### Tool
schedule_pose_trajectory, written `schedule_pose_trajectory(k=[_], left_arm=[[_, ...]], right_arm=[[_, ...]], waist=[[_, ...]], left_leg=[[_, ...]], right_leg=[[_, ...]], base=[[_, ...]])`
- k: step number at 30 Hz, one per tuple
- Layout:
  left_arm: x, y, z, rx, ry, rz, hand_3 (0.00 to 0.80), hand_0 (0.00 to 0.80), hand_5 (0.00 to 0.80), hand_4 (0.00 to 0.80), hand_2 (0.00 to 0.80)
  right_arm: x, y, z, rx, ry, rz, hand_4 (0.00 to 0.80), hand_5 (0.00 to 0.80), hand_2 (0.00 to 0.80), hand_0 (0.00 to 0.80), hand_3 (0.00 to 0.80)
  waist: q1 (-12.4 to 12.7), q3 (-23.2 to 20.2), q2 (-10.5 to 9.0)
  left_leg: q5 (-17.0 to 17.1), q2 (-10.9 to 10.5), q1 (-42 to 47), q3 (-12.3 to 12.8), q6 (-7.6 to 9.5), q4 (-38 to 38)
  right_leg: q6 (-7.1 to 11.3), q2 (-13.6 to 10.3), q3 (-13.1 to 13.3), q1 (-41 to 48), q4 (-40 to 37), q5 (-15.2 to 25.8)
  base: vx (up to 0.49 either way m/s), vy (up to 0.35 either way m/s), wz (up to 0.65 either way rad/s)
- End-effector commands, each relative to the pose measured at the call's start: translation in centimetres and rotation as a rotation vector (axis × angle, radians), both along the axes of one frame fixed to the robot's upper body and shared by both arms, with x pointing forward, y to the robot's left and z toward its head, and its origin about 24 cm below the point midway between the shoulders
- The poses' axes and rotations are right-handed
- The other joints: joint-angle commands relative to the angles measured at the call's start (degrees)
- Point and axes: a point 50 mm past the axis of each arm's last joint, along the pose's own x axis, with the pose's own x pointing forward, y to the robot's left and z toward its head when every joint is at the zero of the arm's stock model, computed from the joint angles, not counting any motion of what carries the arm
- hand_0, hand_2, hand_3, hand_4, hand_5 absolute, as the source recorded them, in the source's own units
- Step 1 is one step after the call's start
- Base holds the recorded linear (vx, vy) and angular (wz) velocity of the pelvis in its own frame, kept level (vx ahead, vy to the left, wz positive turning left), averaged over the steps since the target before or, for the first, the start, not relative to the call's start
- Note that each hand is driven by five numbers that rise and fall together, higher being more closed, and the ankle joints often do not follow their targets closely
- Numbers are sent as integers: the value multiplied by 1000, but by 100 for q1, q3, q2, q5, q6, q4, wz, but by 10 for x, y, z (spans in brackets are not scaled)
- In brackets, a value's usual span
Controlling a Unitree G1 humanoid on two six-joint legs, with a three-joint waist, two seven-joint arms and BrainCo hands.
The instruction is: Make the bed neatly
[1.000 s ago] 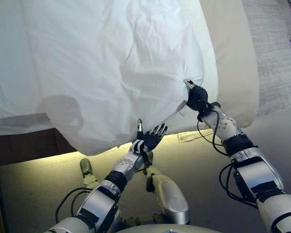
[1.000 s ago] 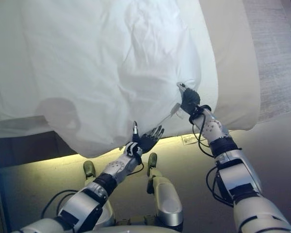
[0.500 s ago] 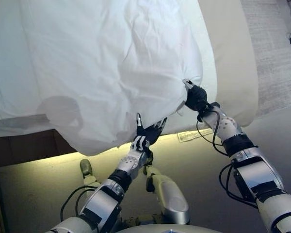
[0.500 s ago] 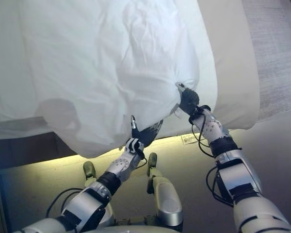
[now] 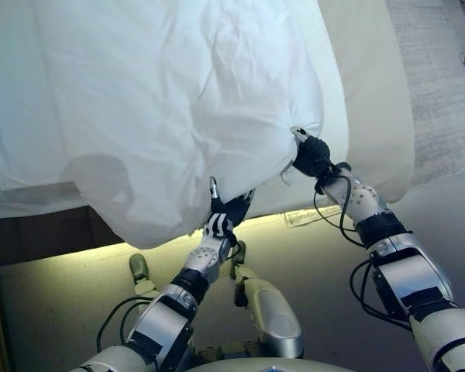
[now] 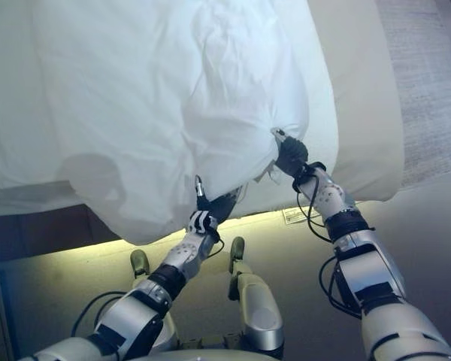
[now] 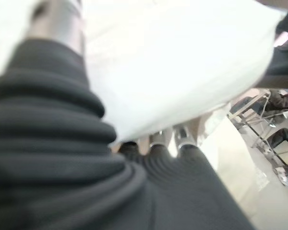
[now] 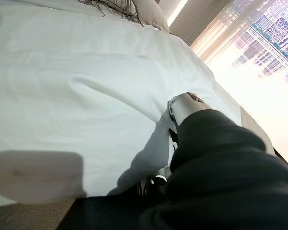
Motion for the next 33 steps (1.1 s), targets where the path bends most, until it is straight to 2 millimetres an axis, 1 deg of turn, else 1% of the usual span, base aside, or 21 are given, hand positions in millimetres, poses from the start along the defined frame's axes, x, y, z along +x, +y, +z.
schedule_pose_trajectory(k=[1, 7, 10, 11, 13, 14, 15, 16, 19, 21, 22, 24, 25, 27, 29, 30, 32, 33], left_arm=[[14, -16, 39, -103, -166, -14, 800, 800, 800, 800, 800], [17, -13, 44, -92, -182, 23, 800, 800, 800, 800, 800], [17, -10, 42, -88, -172, 38, 800, 800, 800, 800, 800], [17, -9, 41, -89, -173, 41, 800, 800, 800, 800, 800], [18, -8, 41, -89, -173, 44, 800, 800, 800, 800, 800], [19, -6, 41, -88, -174, 49, 800, 800, 800, 800, 800], [19, -5, 41, -87, -173, 53, 800, 800, 800, 800, 800], [20, -3, 41, -83, -169, 61, 800, 800, 800, 800, 800], [21, 1, 39, -73, -154, 77, 800, 800, 800, 800, 800], [21, 8, 34, -55, -135, 92, 800, 800, 800, 800, 800], [21, 8, 35, -54, -135, 92, 800, 800, 800, 800, 800], [22, 15, 30, -14, -115, 110, 800, 800, 800, 800, 800], [22, 22, 25, 29, -102, 122, 800, 800, 800, 800, 800], [22, 31, 19, 70, -87, 136, 800, 800, 800, 800, 800], [20, 56, 5, 138, -49, 174, 800, 800, 800, 800, 800], [19, 78, -3, 188, -20, 206, 800, 800, 800, 800, 800], [16, 113, -13, 236, 18, 253, 800, 800, 800, 800, 800], [16, 123, -14, 250, 28, 267, 800, 800, 800, 800, 800]], right_arm=[[10, -6, 52, -2, -186, 11, 800, 800, 800, 800, 800], [10, -7, 46, -14, -155, -1, 800, 800, 800, 800, 800], [10, -11, 41, -19, -128, -16, 800, 800, 800, 800, 800], [10, -12, 40, -21, -117, -24, 778, 778, 778, 778, 778], [10, -12, 39, -22, -113, -26, 681, 681, 681, 681, 681], [10, -12, 38, -25, -110, -24, 549, 549, 549, 549, 549], [10, -13, 37, -29, -105, -25, 389, 389, 389, 389, 389], [10, -15, 34, -39, -82, -34, 0, 0, 0, 0, 0], [9, -20, 27, -63, -35, -51, 0, 0, 0, 0, 0], [7, -28, 17, -169, 7, -64, 0, 0, 0, 0, 0], [7, -28, 17, -169, 6, -64, 0, 0, 0, 0, 0], [5, -36, 5, -285, 50, -59, 0, 0, 0, 0, 0], [2, -42, -4, -353, 84, -42, 0, 0, 0, 0, 0], [-2, -46, -14, -409, 122, -11, 0, 0, 0, 0, 0], [-13, -55, -37, -518, 208, 69, 0, 0, 0, 0, 0], [-22, -62, -52, -553, 258, 123, 0, 0, 0, 0, 0], [-32, -71, -68, -544, 315, 151, 0, 0, 0, 0, 0], [-34, -74, -71, -543, 326, 150, 0, 0, 0, 0, 0]], waist=[[37, -189, -57], [55, -208, -70], [73, -220, -57], [78, -225, -58], [83, -227, -51], [83, -228, -50], [82, -230, -49], [83, -242, -41], [101, -271, -27], [129, -285, 5], [126, -289, -3], [164, -304, 23], [190, -305, 45], [218, -318, 58], [275, -321, 104], [331, -314, 149], [393, -327, 198], [407, -338, 202]], left_leg=[[-159, 306, 110, -24, -59, 291], [-172, 298, 133, -20, -58, 296], [-174, 280, 163, -31, -48, 276], [-176, 273, 167, -33, -49, 269], [-175, 266, 175, -33, -49, 264], [-177, 263, 180, -28, -50, 264], [-177, 262, 181, -25, -52, 265], [-175, 261, 191, -22, -57, 262], [-148, 228, 208, -41, -36, 231], [-169, 218, 253, -56, -28, 204], [-140, 208, 236, -59, -21, 194], [-126, 181, 247, -101, -3, 159], [-144, 176, 271, -118, -3, 148], [-103, 150, 261, -144, 10, 106], [-78, 117, 284, -196, 24, 67], [-91, 105, 330, -229, 31, 45], [-83, 86, 343, -286, 25, 40], [-54, 72, 322, -305, 29, 28]], right_leg=[[285, -198, -51, 3, 323, -224], [296, -196, -60, 58, 296, -219], [304, -207, -62, 96, 280, -220], [306, -207, -61, 102, 274, -222], [308, -210, -60, 114, 264, -219], [310, -209, -62, 119, 263, -221], [310, -208, -62, 122, 262, -221], [312, -215, -64, 141, 253, -220], [313, -238, -66, 165, 246, -211], [323, -260, -98, 213, 253, -244], [318, -267, -99, 198, 245, -221], [320, -296, -116, 209, 252, -228], [329, -306, -126, 234, 270, -261], [331, -334, -154, 222, 264, -243], [340, -367, -185, 231, 288, -260], [340, -385, -218, 274, 306, -306], [341, -421, -269, 311, 321, -340], [339, -438, -288, 302, 314, -324]], base=[[2, -9, 4], [-2, -4, 3], [0, 0, 0], [0, 0, 0], [0, 0, 0], [0, 0, 0], [0, 0, 0], [0, 0, 0], [0, 0, 0], [0, 0, 0], [0, 0, 0], [16, 18, 3], [0, 0, 0], [0, 0, 0], [21, 22, 1], [45, 42, 4], [43, 35, 10], [29, 26, 14]])
